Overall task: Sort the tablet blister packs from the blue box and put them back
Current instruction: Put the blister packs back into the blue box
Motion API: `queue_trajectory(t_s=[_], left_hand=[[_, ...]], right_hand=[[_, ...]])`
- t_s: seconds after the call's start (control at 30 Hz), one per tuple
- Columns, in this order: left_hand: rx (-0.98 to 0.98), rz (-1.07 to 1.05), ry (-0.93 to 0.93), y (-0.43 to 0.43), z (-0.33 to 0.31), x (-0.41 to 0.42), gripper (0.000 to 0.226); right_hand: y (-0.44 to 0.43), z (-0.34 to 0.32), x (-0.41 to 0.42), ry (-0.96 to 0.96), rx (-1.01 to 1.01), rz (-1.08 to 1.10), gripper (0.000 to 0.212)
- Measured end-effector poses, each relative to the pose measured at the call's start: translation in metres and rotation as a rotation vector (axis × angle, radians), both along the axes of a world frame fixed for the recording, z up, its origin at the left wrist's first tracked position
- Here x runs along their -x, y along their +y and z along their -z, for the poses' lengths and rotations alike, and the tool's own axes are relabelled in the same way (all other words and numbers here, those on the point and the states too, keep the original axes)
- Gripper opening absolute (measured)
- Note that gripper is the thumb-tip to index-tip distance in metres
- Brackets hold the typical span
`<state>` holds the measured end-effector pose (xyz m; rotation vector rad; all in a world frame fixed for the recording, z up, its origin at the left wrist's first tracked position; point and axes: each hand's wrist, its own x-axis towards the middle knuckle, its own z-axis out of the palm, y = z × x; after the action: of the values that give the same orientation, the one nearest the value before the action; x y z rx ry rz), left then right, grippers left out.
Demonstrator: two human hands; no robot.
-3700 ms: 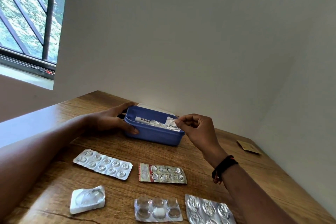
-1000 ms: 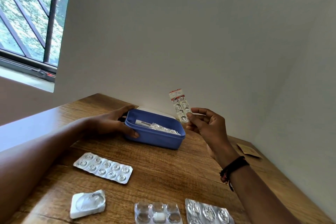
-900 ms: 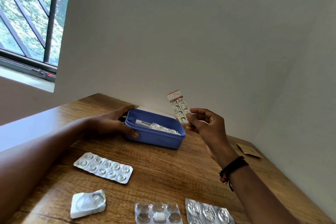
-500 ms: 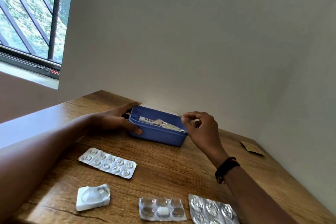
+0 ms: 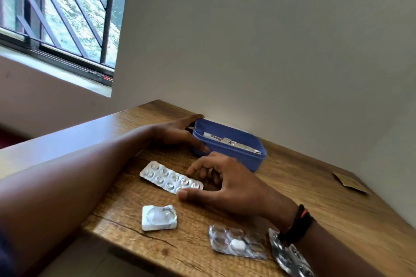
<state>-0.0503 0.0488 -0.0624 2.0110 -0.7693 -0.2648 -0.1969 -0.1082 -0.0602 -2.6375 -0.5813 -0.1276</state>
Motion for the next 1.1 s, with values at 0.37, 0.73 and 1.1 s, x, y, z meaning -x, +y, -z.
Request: queue_trajectory(t_s=[0.37, 0.73, 1.1], left_hand=[[-0.047, 0.007, -0.002, -0.001, -0.001, -0.003, 0.1], [-0.011, 0.019, -0.002, 0.0, 0.001, -0.001, 0.098], [-0.031, 0.034, 0.038, 0.0, -0.001, -0.001, 0.113]], right_hand=[[-0.043, -0.031, -0.003, 0.058, -0.093, 0.021, 0.028], [-0.053, -0.041, -0.005, -0.584, -0.362, -0.04, 0.009], [-0.078, -0.024, -0.027, -0.414, -0.416, 0.348, 0.019]])
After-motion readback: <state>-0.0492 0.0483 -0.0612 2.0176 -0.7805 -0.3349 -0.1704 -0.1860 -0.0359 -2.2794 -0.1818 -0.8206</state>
